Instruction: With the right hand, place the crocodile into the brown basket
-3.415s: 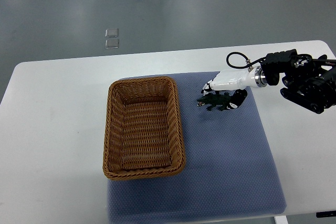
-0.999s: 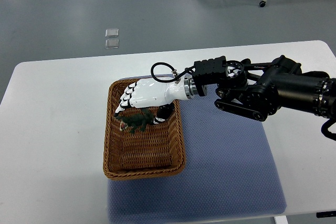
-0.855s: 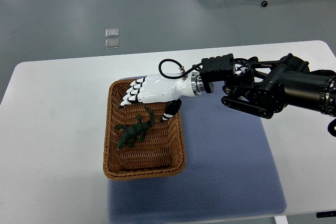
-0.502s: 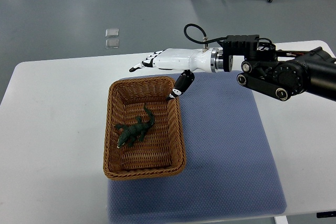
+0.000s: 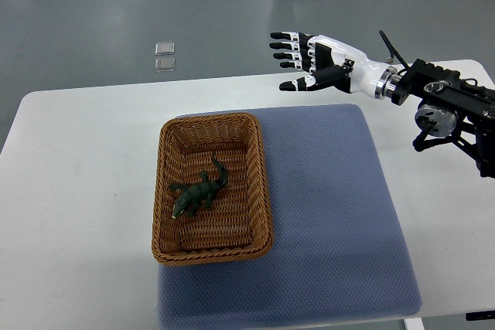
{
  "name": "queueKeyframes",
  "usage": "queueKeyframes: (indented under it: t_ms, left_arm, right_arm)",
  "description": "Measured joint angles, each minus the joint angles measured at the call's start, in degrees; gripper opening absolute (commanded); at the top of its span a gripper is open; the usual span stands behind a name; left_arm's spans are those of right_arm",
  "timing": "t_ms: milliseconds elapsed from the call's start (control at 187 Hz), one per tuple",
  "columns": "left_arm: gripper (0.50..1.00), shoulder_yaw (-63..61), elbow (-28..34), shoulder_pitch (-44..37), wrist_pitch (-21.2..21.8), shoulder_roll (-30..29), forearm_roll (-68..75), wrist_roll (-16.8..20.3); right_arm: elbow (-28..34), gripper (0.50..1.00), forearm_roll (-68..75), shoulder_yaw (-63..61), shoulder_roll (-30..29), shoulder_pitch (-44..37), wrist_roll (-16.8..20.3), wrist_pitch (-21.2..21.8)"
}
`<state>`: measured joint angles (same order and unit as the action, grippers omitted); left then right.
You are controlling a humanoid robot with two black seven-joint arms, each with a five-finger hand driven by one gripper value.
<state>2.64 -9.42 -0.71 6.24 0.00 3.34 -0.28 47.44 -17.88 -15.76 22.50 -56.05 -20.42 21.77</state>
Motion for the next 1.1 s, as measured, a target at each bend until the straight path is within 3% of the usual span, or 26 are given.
queueKeyframes:
  t_ms: [192, 396, 695, 1101]
  left_arm:
    - [1.000, 0.0, 0.0, 0.0, 0.0, 0.0, 0.0, 0.0]
    - [1.000, 0.0, 0.0, 0.0, 0.0, 0.0, 0.0, 0.0]
    - [1.000, 0.0, 0.0, 0.0, 0.0, 0.0, 0.0, 0.0]
    - [1.000, 0.0, 0.0, 0.0, 0.0, 0.0, 0.0, 0.0]
  right_arm:
    - [-0.4, 0.932, 14.2, -0.1, 0.5, 3.3, 1.7, -0.3]
    - [-2.1, 0.932, 25.0, -0.1, 0.7, 6.0, 8.4, 0.6]
    - [-8.2, 0.930, 26.3, -0.1, 0.4, 6.2, 13.6, 8.6]
    - [-8.5, 0.930, 28.2, -1.4, 0.5, 6.9, 14.4, 9.7]
